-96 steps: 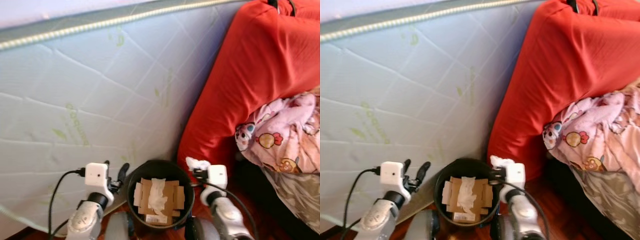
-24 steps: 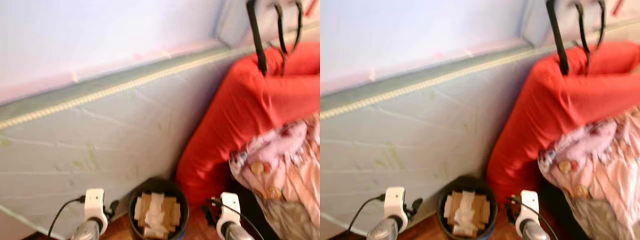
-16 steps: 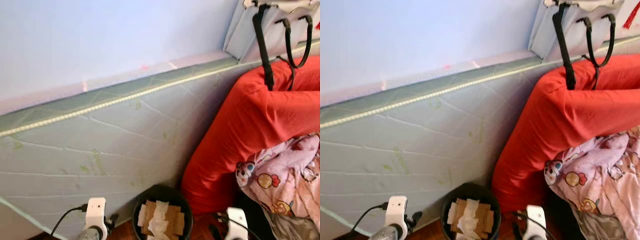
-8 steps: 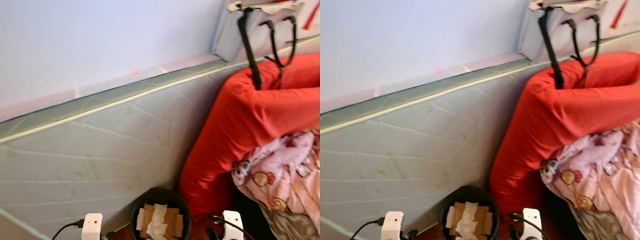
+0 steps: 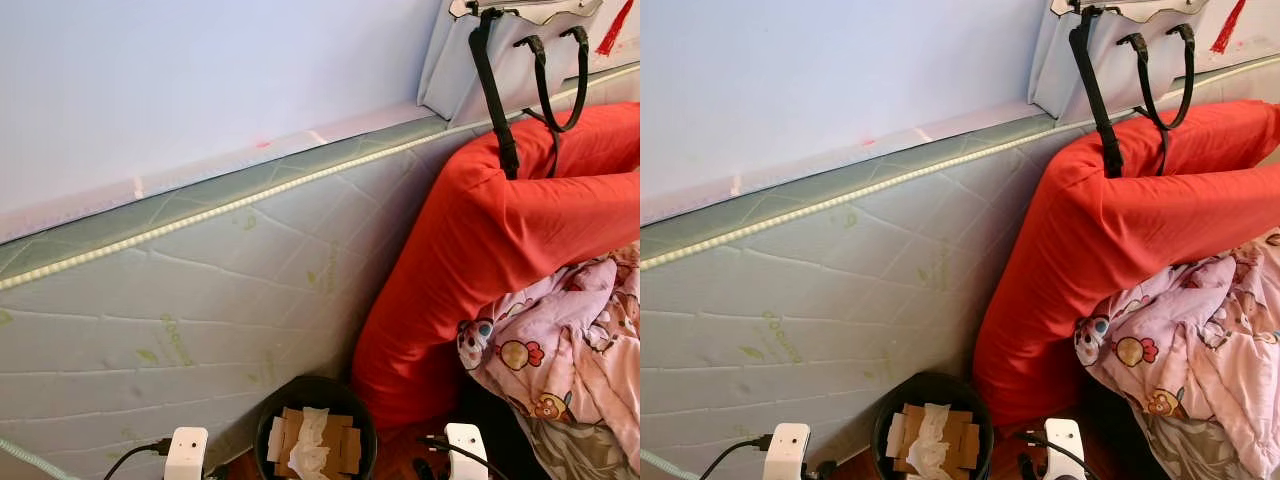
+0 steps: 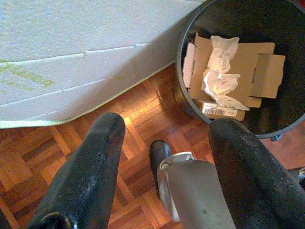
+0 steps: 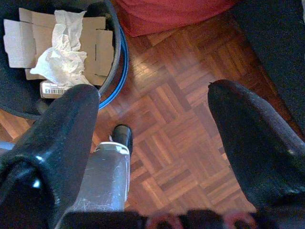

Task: Clean up the room

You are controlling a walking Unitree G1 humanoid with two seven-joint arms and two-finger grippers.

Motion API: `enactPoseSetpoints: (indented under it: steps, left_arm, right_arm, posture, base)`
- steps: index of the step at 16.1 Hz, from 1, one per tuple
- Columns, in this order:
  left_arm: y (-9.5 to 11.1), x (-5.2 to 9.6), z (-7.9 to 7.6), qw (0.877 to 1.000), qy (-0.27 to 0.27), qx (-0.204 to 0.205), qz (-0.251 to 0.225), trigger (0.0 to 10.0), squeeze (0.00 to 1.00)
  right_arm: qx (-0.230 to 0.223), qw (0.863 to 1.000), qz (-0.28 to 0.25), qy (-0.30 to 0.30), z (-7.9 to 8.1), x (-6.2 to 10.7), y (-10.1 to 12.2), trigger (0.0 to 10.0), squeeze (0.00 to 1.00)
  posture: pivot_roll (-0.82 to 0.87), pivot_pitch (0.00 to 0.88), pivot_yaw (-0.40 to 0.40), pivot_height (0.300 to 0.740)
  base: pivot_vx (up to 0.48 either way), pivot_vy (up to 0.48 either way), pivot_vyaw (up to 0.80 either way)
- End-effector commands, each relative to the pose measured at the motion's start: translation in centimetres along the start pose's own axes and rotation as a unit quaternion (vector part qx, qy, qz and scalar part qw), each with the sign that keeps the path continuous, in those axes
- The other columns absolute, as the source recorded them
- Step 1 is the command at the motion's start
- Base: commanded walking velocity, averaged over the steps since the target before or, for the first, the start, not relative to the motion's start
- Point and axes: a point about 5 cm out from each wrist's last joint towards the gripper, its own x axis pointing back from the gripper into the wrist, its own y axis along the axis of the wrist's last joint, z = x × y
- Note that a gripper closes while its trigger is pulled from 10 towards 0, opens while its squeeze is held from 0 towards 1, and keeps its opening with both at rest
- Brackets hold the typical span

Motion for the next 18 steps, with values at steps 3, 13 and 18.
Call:
enactPoseSetpoints:
  steps: [3,13,18]
  left_arm:
    - [-0.44,0.07,-0.37,1.0,0.002,-0.011,0.006,10.0,0.0]
    - [-0.31,0.04,-0.63,1.0,0.005,0.0,-0.003,10.0,0.0]
    - [-0.2,0.02,-0.88,1.0,0.005,0.0,-0.009,10.0,0.0]
  right_arm:
    - [0.005,1.0,0.004,-0.003,-0.48,0.1,-0.19,10.0,0.0]
    - [0.016,1.0,0.006,0.004,-0.49,0.09,-0.11,10.0,0.0]
    - [0.017,1.0,0.005,0.004,-0.49,0.09,-0.11,10.0,0.0]
  posture:
    - [0.1,0.0,-0.082,0.74]
    - [0.1,0.0,-0.086,0.74]
    - [0.11,0.0,-0.083,0.74]
  base:
    - [0.0,-0.426,-0.58]
    - [0.0,0.0,-0.58]
    - [0.0,0.0,-0.58]
